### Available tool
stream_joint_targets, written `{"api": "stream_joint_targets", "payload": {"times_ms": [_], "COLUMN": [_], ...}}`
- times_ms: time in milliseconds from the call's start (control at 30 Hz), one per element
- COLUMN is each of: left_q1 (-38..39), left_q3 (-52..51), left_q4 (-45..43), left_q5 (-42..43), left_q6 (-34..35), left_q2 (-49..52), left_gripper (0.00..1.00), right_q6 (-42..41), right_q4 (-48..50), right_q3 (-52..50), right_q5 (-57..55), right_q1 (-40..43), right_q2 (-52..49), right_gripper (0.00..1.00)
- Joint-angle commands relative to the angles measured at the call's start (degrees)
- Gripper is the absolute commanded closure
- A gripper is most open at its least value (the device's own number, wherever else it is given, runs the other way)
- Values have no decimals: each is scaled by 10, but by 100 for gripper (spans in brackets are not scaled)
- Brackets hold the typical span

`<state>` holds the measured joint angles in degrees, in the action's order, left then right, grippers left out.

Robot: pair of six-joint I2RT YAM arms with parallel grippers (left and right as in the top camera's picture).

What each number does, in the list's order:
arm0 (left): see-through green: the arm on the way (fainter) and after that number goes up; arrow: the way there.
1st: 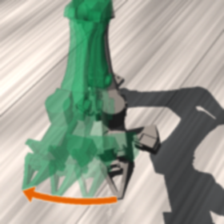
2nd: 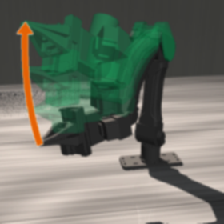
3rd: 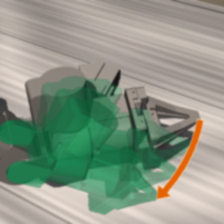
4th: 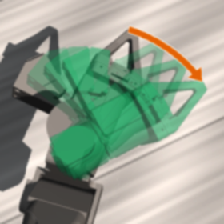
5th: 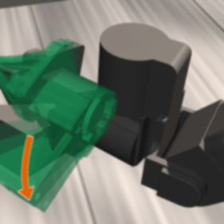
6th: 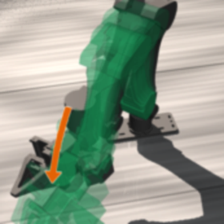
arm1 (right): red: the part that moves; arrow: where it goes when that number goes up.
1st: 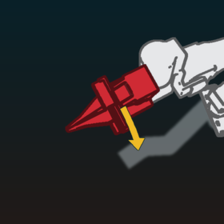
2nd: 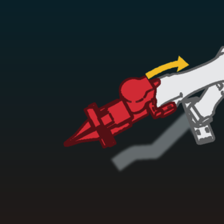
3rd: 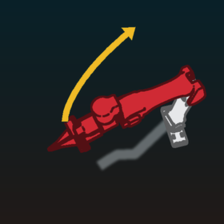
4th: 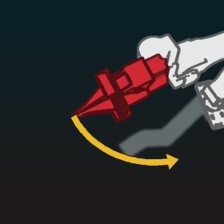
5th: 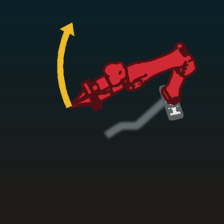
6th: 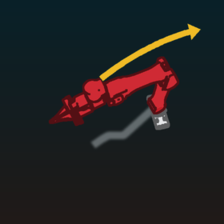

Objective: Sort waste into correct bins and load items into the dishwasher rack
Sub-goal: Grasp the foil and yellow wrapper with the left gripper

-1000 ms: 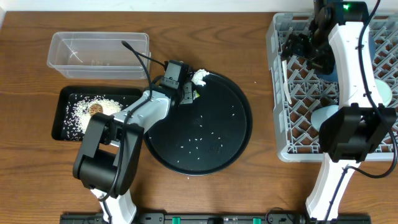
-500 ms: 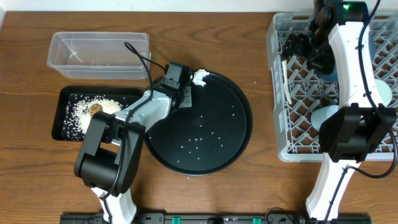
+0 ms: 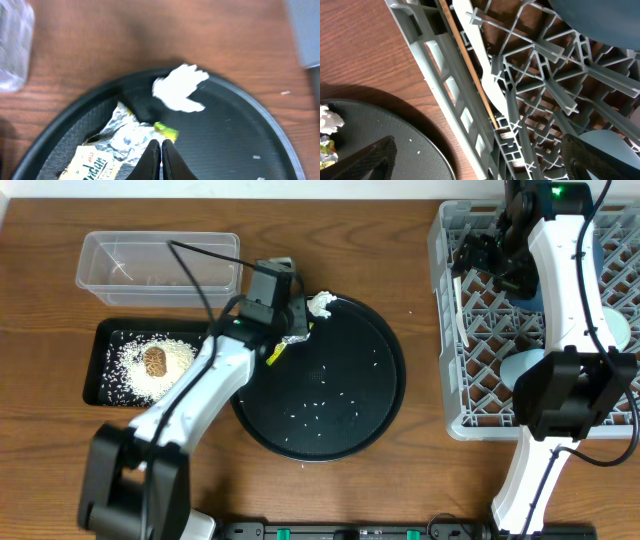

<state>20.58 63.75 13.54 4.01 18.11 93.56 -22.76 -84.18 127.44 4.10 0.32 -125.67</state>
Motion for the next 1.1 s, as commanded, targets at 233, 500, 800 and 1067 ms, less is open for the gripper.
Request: {"api": "stream_joint_targets", "payload": {"times_ms": [233, 500, 800, 1067], "left_q1": [-5, -55, -67, -67], "left_q3": [14, 14, 14, 10], "left_q4": [37, 74, 70, 76], "left_q5": [-87, -57, 12, 36], "left_q6": [-46, -132, -151, -151], "left_q2": [2, 90, 116, 150], "left_gripper": [12, 7, 15, 16], "right_q6": [7, 7, 7, 7], "right_q4": [0, 0, 0, 0], "right_q3": [12, 12, 12, 12], "right_q5": [0, 0, 0, 0], "right_q1": [-7, -7, -7, -7], "right_q2": [9, 9, 9, 9], "right_gripper": [1, 1, 1, 1]}}
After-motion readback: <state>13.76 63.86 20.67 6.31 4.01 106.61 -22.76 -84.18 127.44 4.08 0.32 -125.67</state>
